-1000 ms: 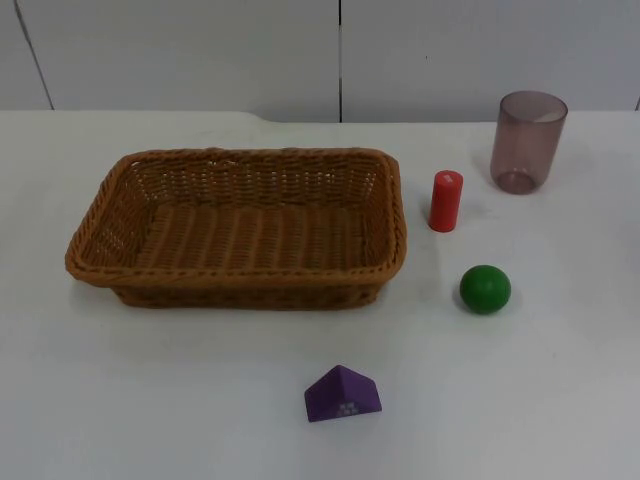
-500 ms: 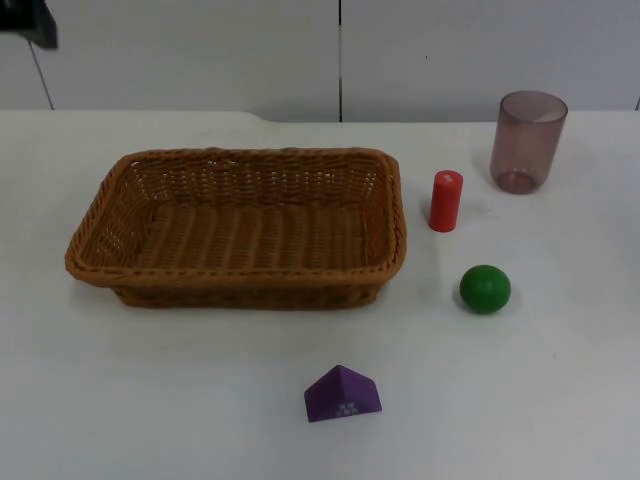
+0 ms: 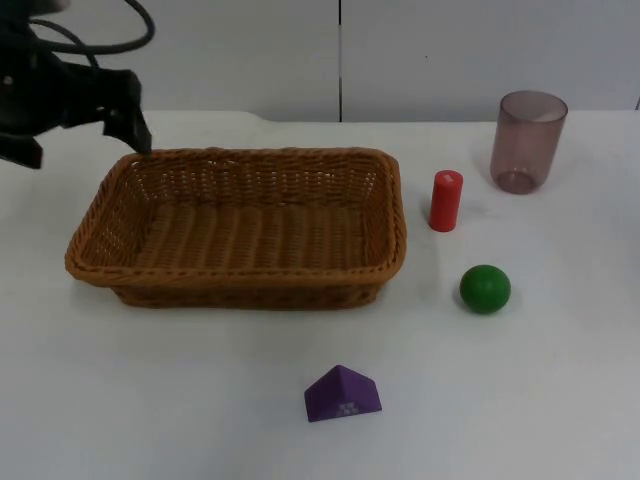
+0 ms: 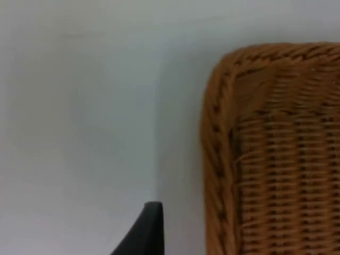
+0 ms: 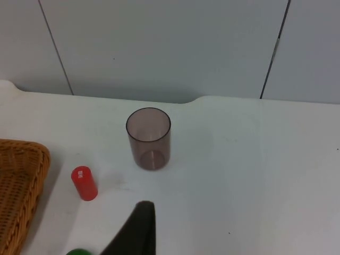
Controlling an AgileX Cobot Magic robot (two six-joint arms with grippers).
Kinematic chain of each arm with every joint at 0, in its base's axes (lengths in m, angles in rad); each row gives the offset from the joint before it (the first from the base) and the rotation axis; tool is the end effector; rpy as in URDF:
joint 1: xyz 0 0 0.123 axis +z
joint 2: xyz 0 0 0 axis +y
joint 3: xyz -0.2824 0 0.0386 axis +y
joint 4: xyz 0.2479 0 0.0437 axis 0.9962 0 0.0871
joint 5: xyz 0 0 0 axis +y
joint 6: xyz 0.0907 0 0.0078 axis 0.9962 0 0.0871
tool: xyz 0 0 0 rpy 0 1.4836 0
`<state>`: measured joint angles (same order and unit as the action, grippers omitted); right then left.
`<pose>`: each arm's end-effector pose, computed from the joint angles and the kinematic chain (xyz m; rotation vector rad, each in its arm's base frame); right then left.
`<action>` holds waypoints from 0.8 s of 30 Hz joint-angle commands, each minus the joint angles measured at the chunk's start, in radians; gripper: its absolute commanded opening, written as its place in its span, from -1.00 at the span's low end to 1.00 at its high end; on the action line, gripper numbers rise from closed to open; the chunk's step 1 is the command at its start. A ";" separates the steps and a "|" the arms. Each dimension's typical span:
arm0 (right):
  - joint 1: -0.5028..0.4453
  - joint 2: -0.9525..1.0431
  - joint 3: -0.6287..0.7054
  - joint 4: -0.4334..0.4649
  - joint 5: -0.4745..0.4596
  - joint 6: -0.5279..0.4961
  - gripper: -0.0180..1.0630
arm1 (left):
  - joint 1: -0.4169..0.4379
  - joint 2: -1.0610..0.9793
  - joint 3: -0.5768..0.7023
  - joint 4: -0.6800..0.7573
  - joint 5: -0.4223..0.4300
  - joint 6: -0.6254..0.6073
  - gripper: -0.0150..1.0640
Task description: Pick up the basket with the left hand and place the triangular block into the basket with the right hand.
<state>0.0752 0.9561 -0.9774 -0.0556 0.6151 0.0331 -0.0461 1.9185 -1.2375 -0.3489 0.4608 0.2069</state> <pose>0.1948 0.0117 0.3807 -0.0712 2.0752 0.0052 0.3978 -0.0322 0.1760 -0.0256 2.6036 -0.2540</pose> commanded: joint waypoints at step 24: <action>0.005 -0.001 -0.007 -0.019 -0.007 -0.004 0.97 | 0.012 0.237 -0.085 -0.062 0.055 0.050 0.97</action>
<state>0.0752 0.9561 -0.9774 -0.0698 0.6151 0.0331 -0.0353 2.1481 -1.3174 -0.4154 0.5195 0.2536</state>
